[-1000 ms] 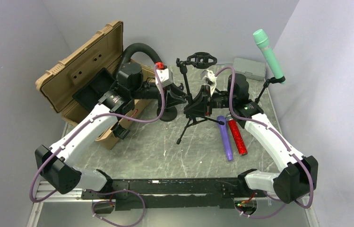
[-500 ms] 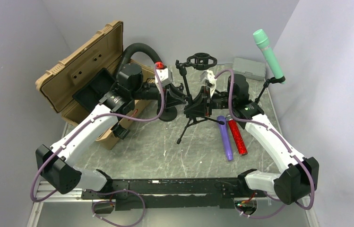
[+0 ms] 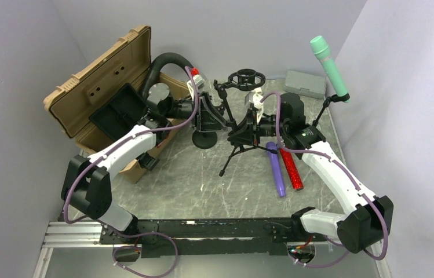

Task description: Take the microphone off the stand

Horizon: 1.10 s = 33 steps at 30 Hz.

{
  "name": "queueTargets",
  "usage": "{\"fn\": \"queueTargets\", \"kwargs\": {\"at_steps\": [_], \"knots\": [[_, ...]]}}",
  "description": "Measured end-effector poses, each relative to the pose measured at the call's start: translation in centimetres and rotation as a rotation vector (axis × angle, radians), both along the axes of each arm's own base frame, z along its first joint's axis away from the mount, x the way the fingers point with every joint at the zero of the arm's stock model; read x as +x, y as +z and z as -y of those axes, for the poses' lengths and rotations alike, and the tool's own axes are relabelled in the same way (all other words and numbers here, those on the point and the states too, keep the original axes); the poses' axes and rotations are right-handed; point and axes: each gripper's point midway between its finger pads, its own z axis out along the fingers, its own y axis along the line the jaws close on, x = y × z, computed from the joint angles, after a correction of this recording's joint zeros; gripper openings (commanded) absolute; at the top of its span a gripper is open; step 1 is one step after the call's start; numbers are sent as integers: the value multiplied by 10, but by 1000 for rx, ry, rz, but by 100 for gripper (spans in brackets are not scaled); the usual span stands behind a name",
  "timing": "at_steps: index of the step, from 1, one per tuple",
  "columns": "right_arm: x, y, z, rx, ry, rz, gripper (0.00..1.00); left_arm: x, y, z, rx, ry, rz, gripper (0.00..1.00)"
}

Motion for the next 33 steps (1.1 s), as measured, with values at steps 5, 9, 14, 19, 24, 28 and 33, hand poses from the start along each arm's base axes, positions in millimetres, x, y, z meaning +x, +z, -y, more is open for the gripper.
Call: {"fn": "queueTargets", "kwargs": {"at_steps": [5,9,14,19,24,28,33], "knots": [[3,0,1,-3,-17,2,0,6,0,-11,27,39,31,73],[3,1,1,3,-21,-17,0,18,3,-20,80,170,175,81],[1,8,-2,31,-15,-56,0,22,12,-26,149,335,496,80],[0,13,-7,64,5,-95,0,22,22,-20,225,389,766,73],[2,10,-8,73,2,-126,0,33,24,-18,298,408,898,60],[4,7,-7,75,-7,-140,0,33,20,-14,332,385,947,55],[4,5,-6,75,-10,-149,0,32,8,-11,364,348,947,46]]}}
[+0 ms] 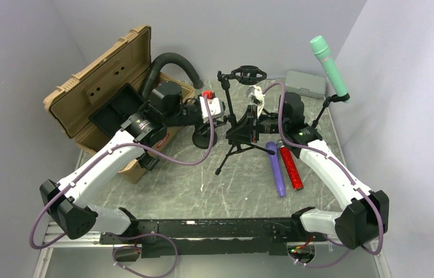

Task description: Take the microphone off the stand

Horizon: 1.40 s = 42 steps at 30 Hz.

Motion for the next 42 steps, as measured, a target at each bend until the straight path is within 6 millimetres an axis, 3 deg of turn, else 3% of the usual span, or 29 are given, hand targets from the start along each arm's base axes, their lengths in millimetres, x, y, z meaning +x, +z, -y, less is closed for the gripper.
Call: {"fn": "queueTargets", "kwargs": {"at_steps": [6,13,21,28,33,36,39,42], "knots": [[2,-1,1,3,-5,1,0,-3,-4,7,11,-31,-25,36],[4,0,2,6,-11,6,0,-8,-5,11,7,-59,-62,0],[0,3,5,3,-11,47,0,-16,-2,14,-68,-91,-187,0],[-9,9,11,-6,-2,123,0,-35,7,18,-226,-210,-517,1],[-8,8,13,-13,-11,134,0,-33,6,20,-308,-280,-745,48],[-8,6,13,-19,-13,136,0,-34,4,18,-311,-302,-805,69],[-6,6,13,-22,-20,142,0,-35,3,14,-289,-282,-770,84],[-5,6,13,-24,-26,143,0,-29,5,9,-263,-214,-649,90]]}}
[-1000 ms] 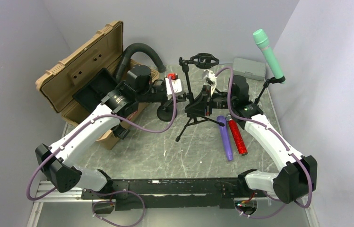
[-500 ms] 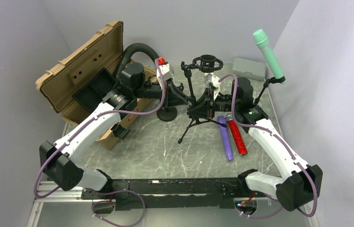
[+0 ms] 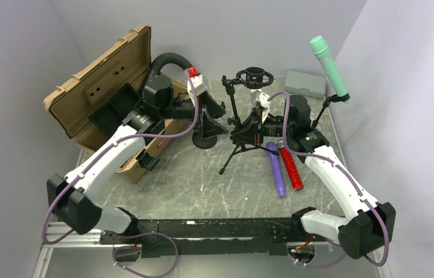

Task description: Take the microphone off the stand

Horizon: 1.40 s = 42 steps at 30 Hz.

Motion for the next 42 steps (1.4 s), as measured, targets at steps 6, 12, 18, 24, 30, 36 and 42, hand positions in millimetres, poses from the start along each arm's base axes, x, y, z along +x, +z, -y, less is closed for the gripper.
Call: {"fn": "queueTargets", "kwargs": {"at_steps": [6,12,18,24,30,36,42], "knots": [[0,0,0,1,-3,-7,0,-4,12,-4,104,134,409,89],[1,-5,1,4,-8,-45,0,2,13,1,208,190,640,75],[0,-9,2,9,-7,-73,0,15,-9,6,319,207,716,57],[2,-11,3,17,-8,-70,0,20,-19,10,358,205,713,36],[6,-11,5,23,-21,-60,0,19,-16,13,350,201,703,12],[7,-11,7,26,-28,-58,0,15,-19,13,347,186,666,0],[6,-11,7,28,-27,-55,0,10,-20,14,333,165,627,35]]}}
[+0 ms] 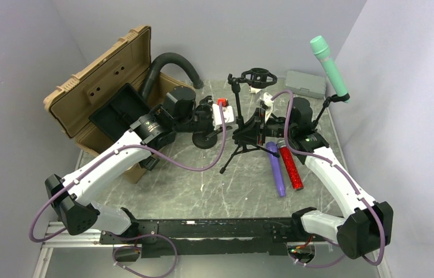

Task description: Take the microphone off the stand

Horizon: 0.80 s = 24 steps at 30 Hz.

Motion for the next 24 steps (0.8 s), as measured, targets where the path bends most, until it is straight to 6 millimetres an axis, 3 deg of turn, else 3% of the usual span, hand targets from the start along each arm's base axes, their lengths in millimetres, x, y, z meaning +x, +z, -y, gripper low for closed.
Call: {"fn": "queueTargets", "kwargs": {"at_steps": [4,9,17,24], "knots": [[0,-1,0,-1,-1,-1,0,-1,1,1,-3,-6,-1,53],[0,-3,0,-2,-1,-6,0,0,1,1,5,-8,26,56],[0,-3,0,-2,-1,-7,0,5,4,5,11,-14,53,47],[-1,-6,1,-3,-1,-16,0,7,2,9,11,-18,40,20]]}}
